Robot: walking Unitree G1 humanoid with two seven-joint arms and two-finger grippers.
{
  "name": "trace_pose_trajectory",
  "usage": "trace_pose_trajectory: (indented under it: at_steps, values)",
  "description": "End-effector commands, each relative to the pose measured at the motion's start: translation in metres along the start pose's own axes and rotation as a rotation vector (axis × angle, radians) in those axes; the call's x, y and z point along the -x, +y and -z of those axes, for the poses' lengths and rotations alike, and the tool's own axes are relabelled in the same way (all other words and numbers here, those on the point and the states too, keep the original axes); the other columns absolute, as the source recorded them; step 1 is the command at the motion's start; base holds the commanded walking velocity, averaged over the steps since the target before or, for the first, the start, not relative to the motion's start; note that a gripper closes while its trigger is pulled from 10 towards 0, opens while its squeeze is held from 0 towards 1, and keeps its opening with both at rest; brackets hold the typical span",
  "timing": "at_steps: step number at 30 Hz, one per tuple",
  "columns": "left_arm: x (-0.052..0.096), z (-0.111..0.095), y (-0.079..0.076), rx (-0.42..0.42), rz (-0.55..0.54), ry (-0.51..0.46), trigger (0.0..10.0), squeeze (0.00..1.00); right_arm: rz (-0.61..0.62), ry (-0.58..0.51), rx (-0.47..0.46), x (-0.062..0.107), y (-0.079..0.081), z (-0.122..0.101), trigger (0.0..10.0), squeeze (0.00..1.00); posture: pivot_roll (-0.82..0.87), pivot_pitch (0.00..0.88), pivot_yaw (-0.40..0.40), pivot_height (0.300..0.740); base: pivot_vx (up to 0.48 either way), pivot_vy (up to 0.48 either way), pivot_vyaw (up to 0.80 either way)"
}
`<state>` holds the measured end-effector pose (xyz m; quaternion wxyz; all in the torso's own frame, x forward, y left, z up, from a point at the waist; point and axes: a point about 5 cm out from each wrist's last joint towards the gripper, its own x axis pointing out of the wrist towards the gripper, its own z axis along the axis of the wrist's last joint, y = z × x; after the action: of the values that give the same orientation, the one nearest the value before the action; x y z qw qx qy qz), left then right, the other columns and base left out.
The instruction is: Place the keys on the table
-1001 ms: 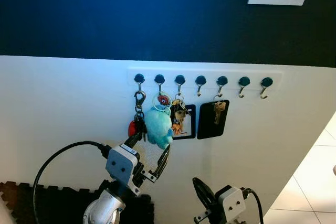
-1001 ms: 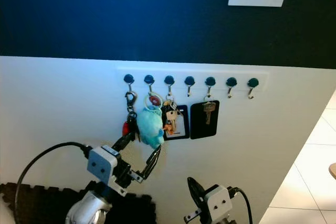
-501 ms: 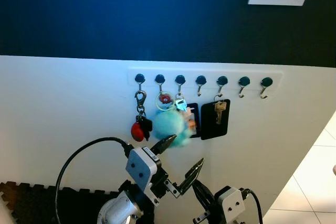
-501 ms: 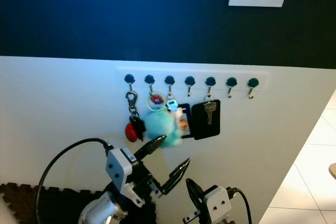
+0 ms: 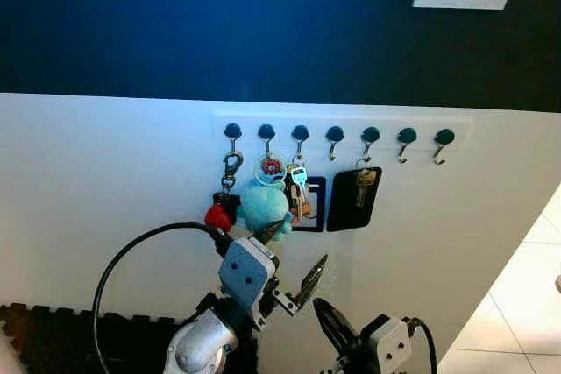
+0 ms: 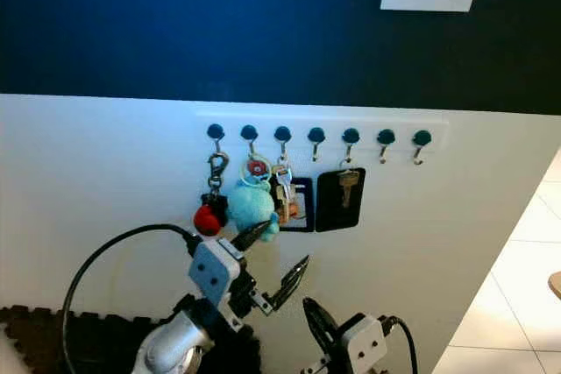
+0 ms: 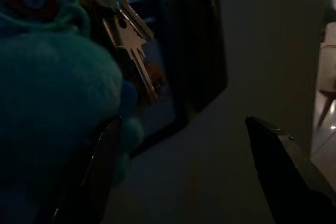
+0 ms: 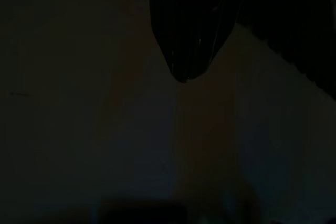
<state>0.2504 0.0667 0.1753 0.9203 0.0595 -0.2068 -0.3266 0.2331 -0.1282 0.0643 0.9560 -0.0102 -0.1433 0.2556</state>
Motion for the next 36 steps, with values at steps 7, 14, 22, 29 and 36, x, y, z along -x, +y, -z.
trace_pose_trajectory:
  at_steps: [7,14,22,29,36]
  values:
    - [0.004,-0.002,0.02,-0.085,-0.17,-0.016,10.0,0.0,-0.014,0.003,0.003,0.0,0.002,-0.002,10.0,0.0,0.06,0.052,0.01,0.74,0.0,0.0,0.0]
    - [0.01,-0.016,0.025,-0.102,-0.218,-0.121,10.0,0.0,-0.012,0.007,0.009,0.001,0.001,-0.002,10.0,0.0,0.06,0.051,0.009,0.74,0.0,0.0,0.0]
    - [0.008,-0.015,0.005,-0.001,-0.073,-0.125,10.0,0.0,-0.008,0.016,0.015,0.001,0.001,-0.002,10.0,0.0,0.06,0.051,0.01,0.74,0.0,0.0,0.0]
    - [0.007,-0.016,0.004,-0.005,-0.074,-0.143,10.0,0.0,-0.003,0.017,0.019,0.001,0.0,-0.002,10.0,0.0,0.06,0.051,0.013,0.74,0.0,0.0,0.0]
    - [0.007,-0.019,0.02,-0.089,-0.194,-0.145,10.0,0.0,0.003,0.021,0.021,0.002,0.0,-0.001,10.0,0.0,0.06,0.053,0.012,0.74,0.0,0.0,0.0]
